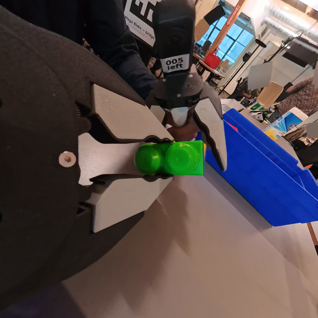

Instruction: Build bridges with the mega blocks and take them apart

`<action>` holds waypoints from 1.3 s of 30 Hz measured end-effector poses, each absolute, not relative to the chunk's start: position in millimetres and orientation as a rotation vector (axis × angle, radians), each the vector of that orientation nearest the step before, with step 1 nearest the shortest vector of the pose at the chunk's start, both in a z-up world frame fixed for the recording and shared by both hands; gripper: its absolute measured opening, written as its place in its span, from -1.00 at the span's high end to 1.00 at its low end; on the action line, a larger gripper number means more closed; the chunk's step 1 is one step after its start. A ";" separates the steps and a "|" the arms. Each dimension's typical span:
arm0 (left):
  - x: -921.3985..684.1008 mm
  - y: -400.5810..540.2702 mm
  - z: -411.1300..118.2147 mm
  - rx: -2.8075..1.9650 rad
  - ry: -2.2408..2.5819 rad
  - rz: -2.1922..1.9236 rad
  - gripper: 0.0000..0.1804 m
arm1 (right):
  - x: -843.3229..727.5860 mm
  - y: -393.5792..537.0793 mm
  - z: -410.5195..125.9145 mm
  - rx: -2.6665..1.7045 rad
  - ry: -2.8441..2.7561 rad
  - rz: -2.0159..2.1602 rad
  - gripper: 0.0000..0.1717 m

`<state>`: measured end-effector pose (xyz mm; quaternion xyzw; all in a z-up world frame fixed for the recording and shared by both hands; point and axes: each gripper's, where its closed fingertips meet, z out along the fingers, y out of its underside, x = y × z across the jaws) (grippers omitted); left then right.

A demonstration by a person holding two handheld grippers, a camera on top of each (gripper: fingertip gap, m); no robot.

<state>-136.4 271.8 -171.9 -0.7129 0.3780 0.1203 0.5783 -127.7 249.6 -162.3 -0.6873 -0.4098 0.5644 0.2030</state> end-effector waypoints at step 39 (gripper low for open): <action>-117.3 260.7 -185.3 -1.641 1.014 0.287 -0.02 | -137.9 233.4 -156.0 -1.857 -1.205 1.648 0.58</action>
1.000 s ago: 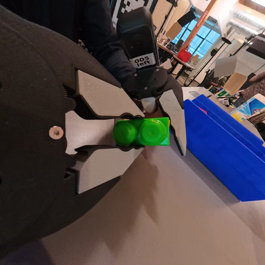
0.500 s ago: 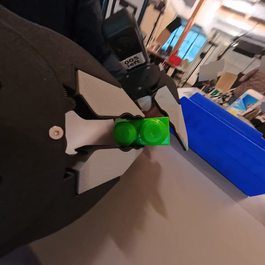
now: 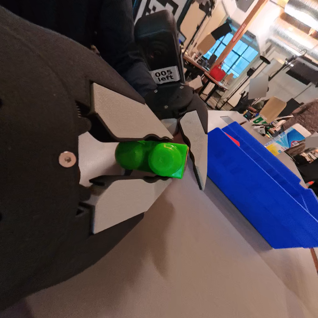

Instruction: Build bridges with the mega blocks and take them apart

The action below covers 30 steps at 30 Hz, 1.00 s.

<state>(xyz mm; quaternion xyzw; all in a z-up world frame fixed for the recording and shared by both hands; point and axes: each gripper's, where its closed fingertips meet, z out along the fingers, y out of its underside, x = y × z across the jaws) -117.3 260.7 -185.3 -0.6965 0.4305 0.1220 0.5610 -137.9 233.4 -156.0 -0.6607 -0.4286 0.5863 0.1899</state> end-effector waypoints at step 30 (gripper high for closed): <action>-120.9 265.8 -194.4 -1.786 0.842 0.095 -0.04 | 45.1 562.8 -210.6 -2.514 -0.962 0.037 0.54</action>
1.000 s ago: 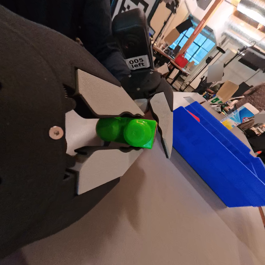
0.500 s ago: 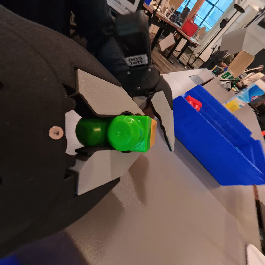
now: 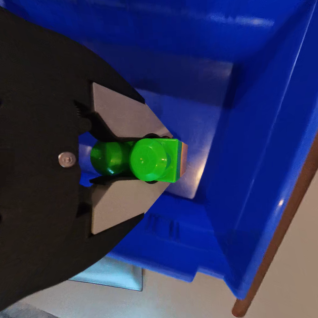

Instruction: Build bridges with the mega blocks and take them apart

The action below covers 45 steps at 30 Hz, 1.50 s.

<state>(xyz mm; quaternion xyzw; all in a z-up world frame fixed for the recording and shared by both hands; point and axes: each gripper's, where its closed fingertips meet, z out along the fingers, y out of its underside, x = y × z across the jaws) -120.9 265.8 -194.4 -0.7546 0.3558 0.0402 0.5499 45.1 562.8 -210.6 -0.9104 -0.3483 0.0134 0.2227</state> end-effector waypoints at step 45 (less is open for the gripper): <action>-403.9 145.7 -102.3 -2.019 -0.170 0.237 -0.01 | -156.6 282.6 -169.5 -1.672 -1.202 1.024 0.45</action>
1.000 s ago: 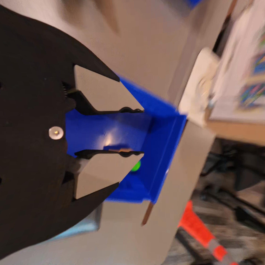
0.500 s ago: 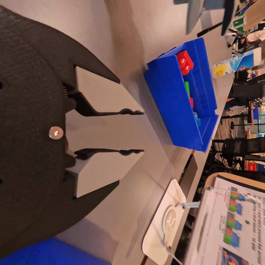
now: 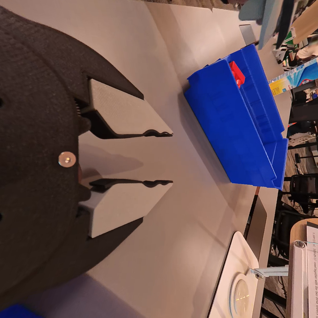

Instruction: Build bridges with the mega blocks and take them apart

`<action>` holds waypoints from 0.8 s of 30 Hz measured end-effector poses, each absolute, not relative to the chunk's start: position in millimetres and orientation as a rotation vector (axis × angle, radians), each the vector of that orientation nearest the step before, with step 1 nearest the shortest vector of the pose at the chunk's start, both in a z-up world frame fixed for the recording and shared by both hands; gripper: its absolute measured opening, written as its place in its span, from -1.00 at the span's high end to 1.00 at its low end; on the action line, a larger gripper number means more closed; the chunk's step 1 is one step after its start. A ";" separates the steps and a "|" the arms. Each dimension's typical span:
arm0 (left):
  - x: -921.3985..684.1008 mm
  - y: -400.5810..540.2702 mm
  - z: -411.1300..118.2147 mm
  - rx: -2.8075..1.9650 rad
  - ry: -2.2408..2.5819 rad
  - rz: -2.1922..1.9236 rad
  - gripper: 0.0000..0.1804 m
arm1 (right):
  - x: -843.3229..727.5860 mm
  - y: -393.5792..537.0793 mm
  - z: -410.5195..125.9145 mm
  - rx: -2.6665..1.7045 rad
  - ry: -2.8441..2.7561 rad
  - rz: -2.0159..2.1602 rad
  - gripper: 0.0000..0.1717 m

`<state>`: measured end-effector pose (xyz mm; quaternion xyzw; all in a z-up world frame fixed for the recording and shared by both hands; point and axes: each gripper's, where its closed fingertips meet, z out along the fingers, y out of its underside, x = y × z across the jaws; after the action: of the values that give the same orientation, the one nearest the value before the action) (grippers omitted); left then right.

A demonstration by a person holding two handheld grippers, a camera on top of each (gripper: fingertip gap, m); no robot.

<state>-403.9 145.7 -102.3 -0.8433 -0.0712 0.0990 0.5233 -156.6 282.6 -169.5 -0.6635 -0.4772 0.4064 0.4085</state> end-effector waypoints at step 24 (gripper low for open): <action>-400.4 249.6 -203.6 -2.436 -0.233 -0.040 0.16 | -159.3 281.1 -171.6 -1.677 -1.209 1.040 0.46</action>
<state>-400.4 249.6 -203.6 -0.9360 -0.0896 -0.0155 0.3399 -159.3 281.1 -171.6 -0.6635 -0.4784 0.4115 0.4019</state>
